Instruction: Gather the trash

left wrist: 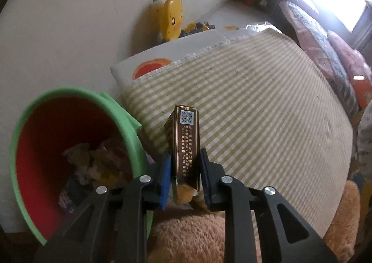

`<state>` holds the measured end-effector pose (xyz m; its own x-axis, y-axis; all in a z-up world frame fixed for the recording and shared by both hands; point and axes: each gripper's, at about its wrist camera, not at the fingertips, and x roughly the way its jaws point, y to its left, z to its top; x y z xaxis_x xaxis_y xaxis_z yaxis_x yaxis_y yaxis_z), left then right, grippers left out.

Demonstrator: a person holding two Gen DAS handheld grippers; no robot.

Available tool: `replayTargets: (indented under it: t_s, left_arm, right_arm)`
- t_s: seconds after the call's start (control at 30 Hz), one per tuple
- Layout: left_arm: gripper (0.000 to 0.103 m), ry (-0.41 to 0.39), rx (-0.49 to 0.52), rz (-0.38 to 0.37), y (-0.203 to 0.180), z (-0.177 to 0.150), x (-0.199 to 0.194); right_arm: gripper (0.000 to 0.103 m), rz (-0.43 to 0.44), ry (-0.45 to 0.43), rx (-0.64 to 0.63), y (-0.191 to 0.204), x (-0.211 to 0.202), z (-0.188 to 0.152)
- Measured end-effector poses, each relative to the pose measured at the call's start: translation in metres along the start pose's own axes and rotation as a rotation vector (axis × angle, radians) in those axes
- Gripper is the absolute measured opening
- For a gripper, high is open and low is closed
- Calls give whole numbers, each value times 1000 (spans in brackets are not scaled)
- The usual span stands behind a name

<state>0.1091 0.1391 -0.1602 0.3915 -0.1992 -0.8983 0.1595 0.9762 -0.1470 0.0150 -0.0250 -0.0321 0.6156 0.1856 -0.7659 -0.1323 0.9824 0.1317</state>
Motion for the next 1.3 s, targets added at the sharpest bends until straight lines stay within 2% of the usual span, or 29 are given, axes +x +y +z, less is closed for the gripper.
replayTargets:
  t_s: [0.1, 0.17, 0.23, 0.33, 0.5, 0.53, 0.57, 0.6, 0.63, 0.67, 0.73, 0.8, 0.9, 1.0, 1.13, 1.3]
  left_arm:
    - [19, -97, -73, -34, 15, -7, -28]
    - [19, -167, -127, -21, 28, -12, -53]
    - [19, -211, -167, 21, 43, -17, -71]
    - [20, -258, -239, 144, 77, -32, -94]
    - [22, -251, -336, 251, 118, -49, -107]
    - [35, -253, -346, 266, 123, -51, -109]
    - [57, -261, -359, 283, 129, -54, -112]
    - [68, -276, -369, 297, 131, -56, -116]
    - [74, -306, -382, 310, 133, -58, -122]
    - [74, -321, -387, 310, 134, -59, -126]
    - [75, -328, -386, 305, 132, -58, -130]
    - [76, -345, -363, 294, 122, -58, -135]
    - [81, -403, -308, 256, 96, -56, -146]
    - [96, -489, -219, 220, 58, -50, -160]
    - [95, -618, -101, 138, -4, -39, -178]
    - [95, -721, -71, 53, -59, -26, -196]
  right_arm:
    - [46, 9, 0, -21, 7, 3, 4]
    - [46, 26, 3, -35, 15, 6, 7]
    - [46, 52, 5, -61, 27, 10, 10]
    - [46, 116, 16, -105, 54, 25, 17]
    - [46, 237, 39, -164, 102, 52, 32]
    - [46, 259, 46, -184, 112, 58, 34]
    - [47, 272, 50, -200, 119, 61, 35]
    - [51, 280, 58, -217, 127, 67, 37]
    - [59, 278, 62, -229, 134, 73, 39]
    - [62, 276, 59, -231, 137, 76, 40]
    - [64, 273, 56, -217, 137, 76, 41]
    - [66, 255, 26, -195, 128, 66, 42]
    - [76, 179, -50, -159, 103, 43, 43]
    - [84, 98, -104, -107, 69, 20, 43]
    - [93, -47, -167, -30, 14, -18, 38]
    - [98, -175, -254, 36, -38, -62, 27]
